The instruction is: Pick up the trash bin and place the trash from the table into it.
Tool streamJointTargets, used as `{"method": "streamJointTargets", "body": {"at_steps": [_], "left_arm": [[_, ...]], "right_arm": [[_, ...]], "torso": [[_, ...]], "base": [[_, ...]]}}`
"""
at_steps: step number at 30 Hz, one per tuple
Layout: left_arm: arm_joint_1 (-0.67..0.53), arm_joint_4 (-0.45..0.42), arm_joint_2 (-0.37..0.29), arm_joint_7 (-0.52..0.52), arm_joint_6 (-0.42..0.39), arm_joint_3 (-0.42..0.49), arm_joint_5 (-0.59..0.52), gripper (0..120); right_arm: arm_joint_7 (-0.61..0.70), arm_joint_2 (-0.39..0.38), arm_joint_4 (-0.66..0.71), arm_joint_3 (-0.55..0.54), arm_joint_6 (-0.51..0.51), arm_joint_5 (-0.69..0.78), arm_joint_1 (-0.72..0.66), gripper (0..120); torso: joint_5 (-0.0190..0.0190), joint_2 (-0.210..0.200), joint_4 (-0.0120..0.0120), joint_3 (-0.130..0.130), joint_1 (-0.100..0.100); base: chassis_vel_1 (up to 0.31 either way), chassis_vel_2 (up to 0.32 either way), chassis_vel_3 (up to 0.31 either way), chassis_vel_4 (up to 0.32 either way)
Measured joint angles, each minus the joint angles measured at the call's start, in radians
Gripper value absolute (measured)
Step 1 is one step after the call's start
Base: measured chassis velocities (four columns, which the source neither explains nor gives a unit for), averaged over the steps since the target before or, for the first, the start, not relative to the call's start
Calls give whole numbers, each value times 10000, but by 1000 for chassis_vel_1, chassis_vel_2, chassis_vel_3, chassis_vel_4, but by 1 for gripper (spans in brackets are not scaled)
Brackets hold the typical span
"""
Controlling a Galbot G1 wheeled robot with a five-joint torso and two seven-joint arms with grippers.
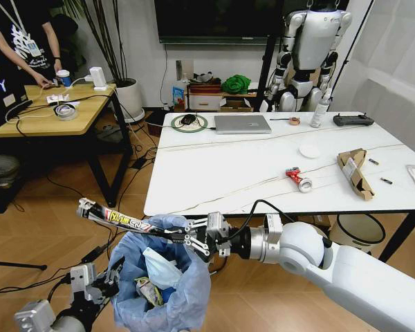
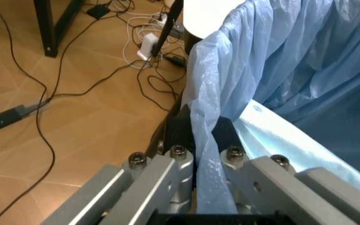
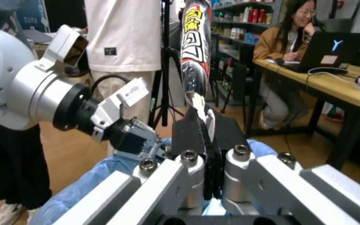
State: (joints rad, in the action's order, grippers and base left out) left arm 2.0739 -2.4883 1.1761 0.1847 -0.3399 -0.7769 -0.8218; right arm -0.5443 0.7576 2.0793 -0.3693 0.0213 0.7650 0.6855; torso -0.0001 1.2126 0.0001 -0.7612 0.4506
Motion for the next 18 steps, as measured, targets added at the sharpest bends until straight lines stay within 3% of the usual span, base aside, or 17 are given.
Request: {"method": "streamJointTargets", "body": {"at_steps": [10,14,18], "left_arm": [[35,-99,75,43,-64,-2,83,0],[19,-73,80,36,-64,1,99,0],[5,-13,95,24,-66,1,157,0]], "right_arm": [[-242,-29,-105,467,-109,-496,757,41],[-265,-54,-111,609,-176,-557,947,52],[-64,22,-90,1296,-340,-548,1280,68]], "torso": [[0,0,-1,0,-1],[1,0,0,0,-1],[2,0,0,0,-1]], "base": [[0,0,0,0],[0,0,0,0],[0,0,0,0]]}}
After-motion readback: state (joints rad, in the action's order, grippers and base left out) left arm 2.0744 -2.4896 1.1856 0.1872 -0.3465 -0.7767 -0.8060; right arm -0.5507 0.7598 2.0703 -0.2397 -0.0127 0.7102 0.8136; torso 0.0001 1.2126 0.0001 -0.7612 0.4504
